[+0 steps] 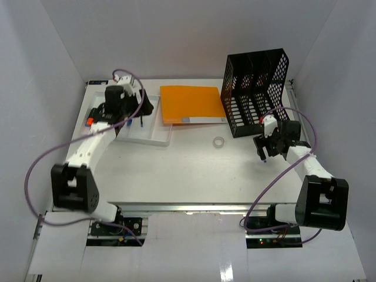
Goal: Organize the desk
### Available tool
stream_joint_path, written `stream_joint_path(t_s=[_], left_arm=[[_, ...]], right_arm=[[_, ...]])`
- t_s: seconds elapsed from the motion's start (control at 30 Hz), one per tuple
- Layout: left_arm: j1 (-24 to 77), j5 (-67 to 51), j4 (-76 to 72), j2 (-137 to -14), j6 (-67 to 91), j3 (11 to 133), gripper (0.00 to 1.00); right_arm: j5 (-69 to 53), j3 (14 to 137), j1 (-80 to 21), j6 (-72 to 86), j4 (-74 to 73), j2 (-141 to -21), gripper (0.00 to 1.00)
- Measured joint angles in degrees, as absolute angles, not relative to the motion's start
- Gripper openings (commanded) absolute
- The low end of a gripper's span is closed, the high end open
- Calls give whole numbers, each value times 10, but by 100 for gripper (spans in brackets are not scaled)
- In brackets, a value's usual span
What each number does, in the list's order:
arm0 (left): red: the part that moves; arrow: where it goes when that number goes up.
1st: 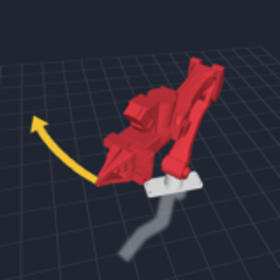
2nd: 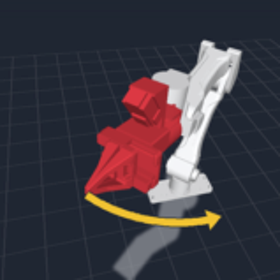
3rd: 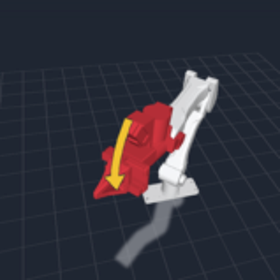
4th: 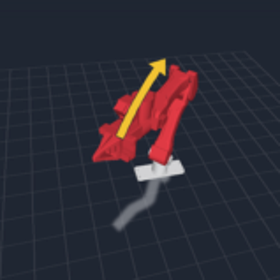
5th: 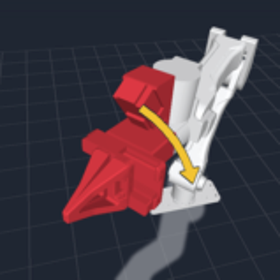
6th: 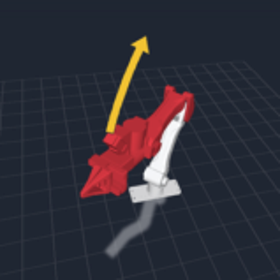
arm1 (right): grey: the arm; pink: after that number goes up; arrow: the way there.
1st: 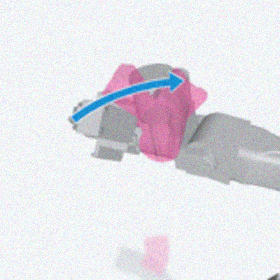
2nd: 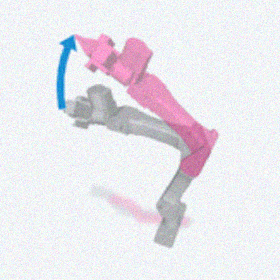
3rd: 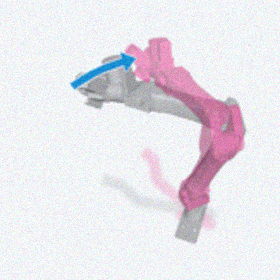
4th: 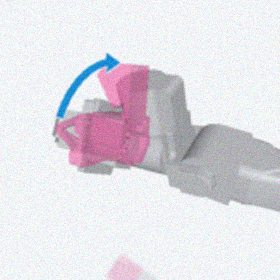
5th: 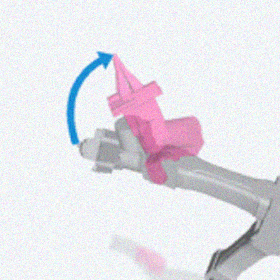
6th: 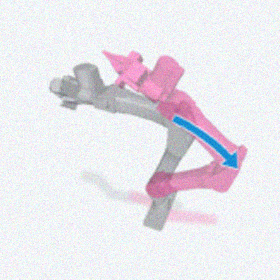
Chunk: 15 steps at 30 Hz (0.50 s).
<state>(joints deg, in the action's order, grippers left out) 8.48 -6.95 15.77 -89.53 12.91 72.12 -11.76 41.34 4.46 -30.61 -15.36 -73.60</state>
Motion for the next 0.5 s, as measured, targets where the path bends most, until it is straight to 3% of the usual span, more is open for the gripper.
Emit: stream_joint_path(t_s=[0.23, 0.5], left_arm=[[83, -241, -7, -645, 243, 461, 98], [80, -356, -132, -551, 417, 248, 98]], right_arm=[[-99, 414, 45, -313, -163, -786, 66], [-91, 418, 39, -311, -166, -838, 52]])
